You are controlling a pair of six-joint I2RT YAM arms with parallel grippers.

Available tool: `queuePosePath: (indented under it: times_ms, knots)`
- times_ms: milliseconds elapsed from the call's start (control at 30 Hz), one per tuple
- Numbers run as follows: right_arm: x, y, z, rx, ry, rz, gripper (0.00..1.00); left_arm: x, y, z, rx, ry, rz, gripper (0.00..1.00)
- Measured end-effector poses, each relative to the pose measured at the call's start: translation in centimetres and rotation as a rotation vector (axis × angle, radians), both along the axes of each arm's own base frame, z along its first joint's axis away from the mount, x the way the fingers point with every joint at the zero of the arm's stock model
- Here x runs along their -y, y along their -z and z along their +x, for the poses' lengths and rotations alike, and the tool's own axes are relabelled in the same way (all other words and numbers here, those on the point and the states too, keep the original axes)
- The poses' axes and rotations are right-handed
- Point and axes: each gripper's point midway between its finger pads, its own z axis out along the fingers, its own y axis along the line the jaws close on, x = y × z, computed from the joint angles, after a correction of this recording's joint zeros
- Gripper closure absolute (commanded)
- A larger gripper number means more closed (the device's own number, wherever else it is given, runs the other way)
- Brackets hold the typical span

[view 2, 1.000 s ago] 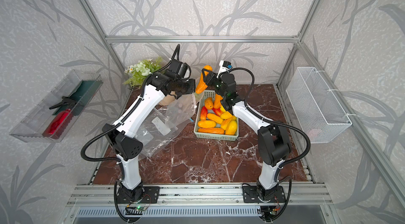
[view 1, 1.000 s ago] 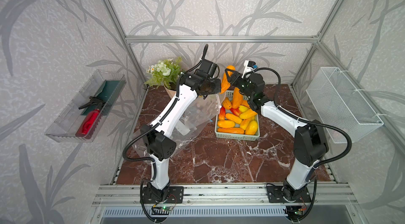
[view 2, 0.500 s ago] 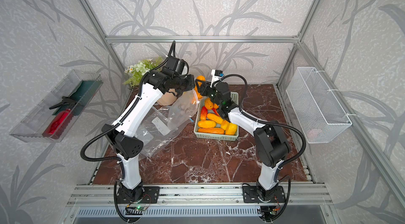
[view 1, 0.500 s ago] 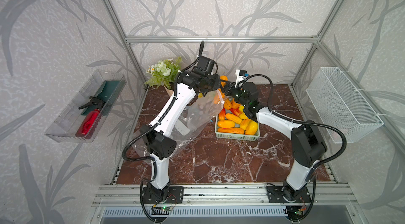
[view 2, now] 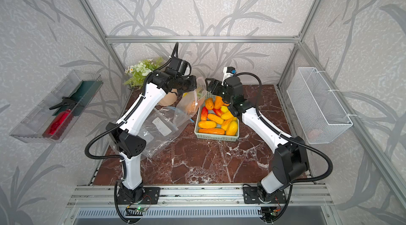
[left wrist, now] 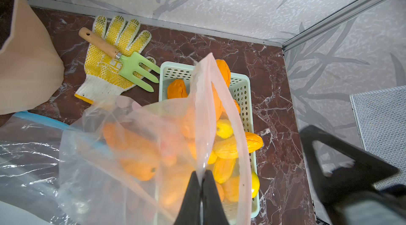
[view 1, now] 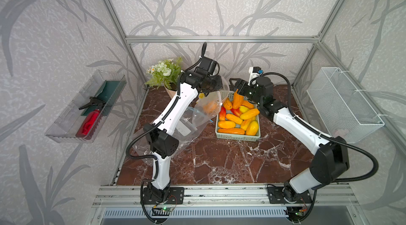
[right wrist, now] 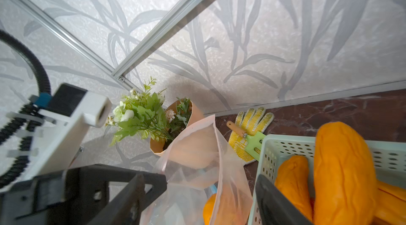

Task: Place the mango in a zip-top bag and seal the zipper
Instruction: Place the mango in the zipper food storage bag, then pick up the mango from the basket.

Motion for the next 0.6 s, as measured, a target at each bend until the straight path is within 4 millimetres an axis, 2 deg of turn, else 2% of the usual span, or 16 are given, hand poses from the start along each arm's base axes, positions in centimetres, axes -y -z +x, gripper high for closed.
queuePosePath:
  times_ms: [100,233,300,367,500,600]
  knots:
    - [3.4,1.1,-0.5,-0.117,0.113,0.010,0.25,0.1,0.4,0.1,-0.008,0.002,0.005,1.00]
    - [7.6,7.1,-0.8,-0.374,0.293,-0.003,0.25,0.2,0.5,0.1,-0.008,0.006,0.008,1.00]
    - [8.6,9.9,-0.4,-0.467,0.337,-0.025,0.22,0.3,0.5,0.0,-0.006,0.009,0.008,1.00]
    - [8.6,12.1,1.1,-0.536,0.345,-0.070,0.15,0.5,0.5,0.0,-0.005,0.014,0.008,1.00]
    - [6.3,14.6,6.2,-0.551,0.265,-0.154,0.08,0.8,0.6,-0.1,-0.008,0.020,0.009,1.00]
    - [4.9,17.5,8.4,-0.564,0.177,-0.236,0.04,0.8,0.7,-0.1,-0.009,0.021,0.010,1.00]
